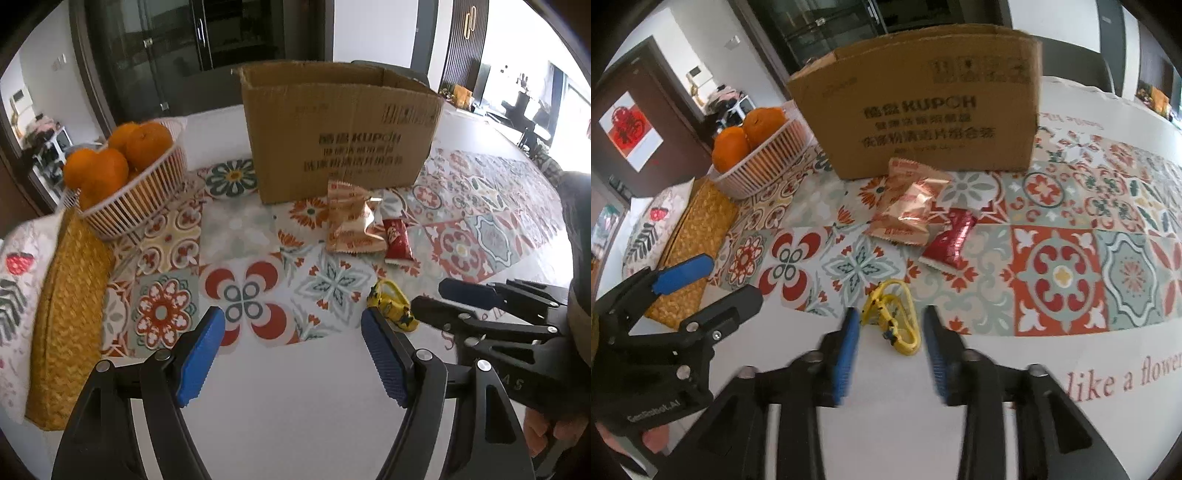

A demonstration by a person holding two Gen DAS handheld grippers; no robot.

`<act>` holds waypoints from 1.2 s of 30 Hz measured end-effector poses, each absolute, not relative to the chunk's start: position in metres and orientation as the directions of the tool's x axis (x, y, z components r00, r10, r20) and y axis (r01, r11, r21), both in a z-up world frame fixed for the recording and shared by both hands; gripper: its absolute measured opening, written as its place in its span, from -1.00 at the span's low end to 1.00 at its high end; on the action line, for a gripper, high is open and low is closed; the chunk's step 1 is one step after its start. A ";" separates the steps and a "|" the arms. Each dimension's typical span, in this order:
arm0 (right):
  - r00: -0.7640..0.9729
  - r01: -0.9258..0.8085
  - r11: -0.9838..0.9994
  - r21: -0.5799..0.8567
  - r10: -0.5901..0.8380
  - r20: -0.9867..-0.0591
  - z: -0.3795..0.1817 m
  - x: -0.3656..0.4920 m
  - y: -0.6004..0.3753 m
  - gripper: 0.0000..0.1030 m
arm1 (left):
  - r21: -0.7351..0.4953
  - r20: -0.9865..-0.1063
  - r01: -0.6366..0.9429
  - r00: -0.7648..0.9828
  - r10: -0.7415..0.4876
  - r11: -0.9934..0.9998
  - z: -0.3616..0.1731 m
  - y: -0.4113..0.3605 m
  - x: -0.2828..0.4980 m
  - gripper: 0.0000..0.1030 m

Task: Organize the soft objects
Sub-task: 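Grasp the yellow carabiner with the right gripper, then grasp the red snack bar with the left gripper while the right holds the carabiner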

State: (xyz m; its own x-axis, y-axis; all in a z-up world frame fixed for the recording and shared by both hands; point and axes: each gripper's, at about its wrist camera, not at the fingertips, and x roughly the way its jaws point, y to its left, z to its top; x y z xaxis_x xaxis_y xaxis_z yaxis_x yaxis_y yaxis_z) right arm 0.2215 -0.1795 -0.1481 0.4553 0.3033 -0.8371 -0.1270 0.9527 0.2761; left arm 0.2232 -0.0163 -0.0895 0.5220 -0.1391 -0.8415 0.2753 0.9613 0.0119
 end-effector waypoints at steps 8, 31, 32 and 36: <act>0.438 -0.150 0.963 0.226 0.269 -0.858 -0.168 0.228 -0.163 -0.11 | -0.019 -0.859 0.316 0.480 -0.177 0.949 -0.113 -0.007 0.231 0.47; 0.470 -0.157 0.976 0.148 0.206 -0.859 -0.190 0.231 -0.152 -0.22 | -0.042 -0.889 0.276 0.428 -0.162 0.960 -0.145 0.005 0.241 0.47; 0.471 -0.151 0.977 0.153 0.207 -0.858 -0.190 0.231 -0.153 -0.24 | -0.046 -0.890 0.277 0.425 -0.165 0.960 -0.146 0.004 0.241 0.47; 0.484 -0.122 0.977 0.173 0.211 -0.849 -0.189 0.228 -0.161 -0.29 | -0.057 -0.889 0.279 0.422 -0.176 0.958 -0.147 0.001 0.242 0.47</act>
State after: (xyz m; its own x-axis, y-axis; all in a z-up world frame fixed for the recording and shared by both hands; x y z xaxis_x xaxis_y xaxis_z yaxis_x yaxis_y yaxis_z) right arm 0.2280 -0.1608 -0.1887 0.4838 0.2106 -0.8494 -0.1225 0.9774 0.1726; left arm 0.2424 0.0009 -0.1467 0.4216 -0.1762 -0.8895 0.2793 0.9585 -0.0575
